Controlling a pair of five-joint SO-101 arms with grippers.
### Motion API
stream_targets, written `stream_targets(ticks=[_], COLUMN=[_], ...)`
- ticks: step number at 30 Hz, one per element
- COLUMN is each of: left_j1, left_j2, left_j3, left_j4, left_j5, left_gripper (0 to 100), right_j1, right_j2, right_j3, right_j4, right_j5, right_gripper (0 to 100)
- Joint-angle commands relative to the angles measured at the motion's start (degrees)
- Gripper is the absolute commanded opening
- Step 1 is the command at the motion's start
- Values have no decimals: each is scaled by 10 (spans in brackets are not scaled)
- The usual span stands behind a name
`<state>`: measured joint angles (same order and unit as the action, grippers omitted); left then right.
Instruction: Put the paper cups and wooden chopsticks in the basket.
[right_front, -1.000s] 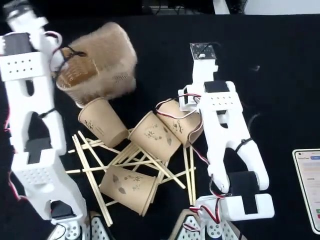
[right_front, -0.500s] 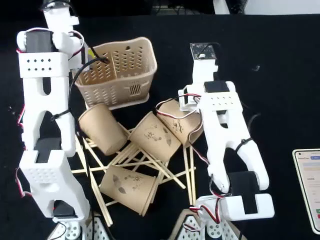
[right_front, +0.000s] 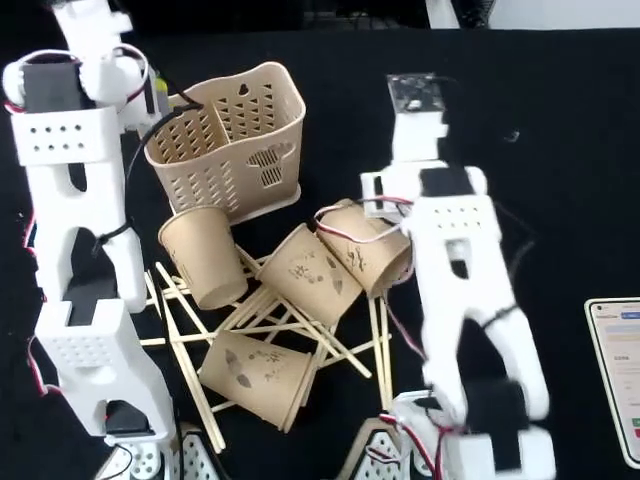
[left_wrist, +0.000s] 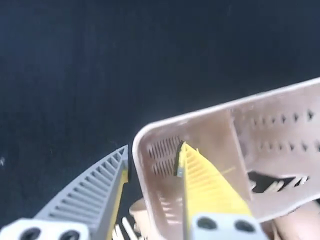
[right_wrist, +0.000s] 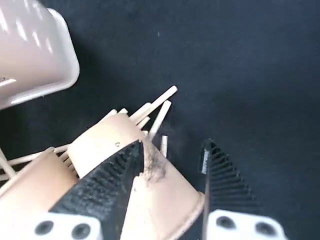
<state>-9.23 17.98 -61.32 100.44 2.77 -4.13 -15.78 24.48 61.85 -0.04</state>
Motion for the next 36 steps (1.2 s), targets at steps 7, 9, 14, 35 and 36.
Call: stream_targets(ticks=[7, 9, 14, 35, 36], left_j1=[-125, -161, -216, -215, -215], left_j2=[-178, -236, -380, -883, -890], left_j3=[-53, 14, 304, 1211, 1219], left_j4=[5, 5, 4, -412, -412], left_j5=[5, 4, -58, -3, -3], left_gripper=[282, 278, 278, 278, 278], right_j1=[27, 28, 34, 57, 51], right_j2=[-137, -149, -154, -213, -213], right_j3=[15, 5, -2, 360, 374], right_j4=[40, 78, 177, -295, -308], right_j5=[0, 16, 173, 604, 604], right_gripper=[201, 201, 202, 198, 198])
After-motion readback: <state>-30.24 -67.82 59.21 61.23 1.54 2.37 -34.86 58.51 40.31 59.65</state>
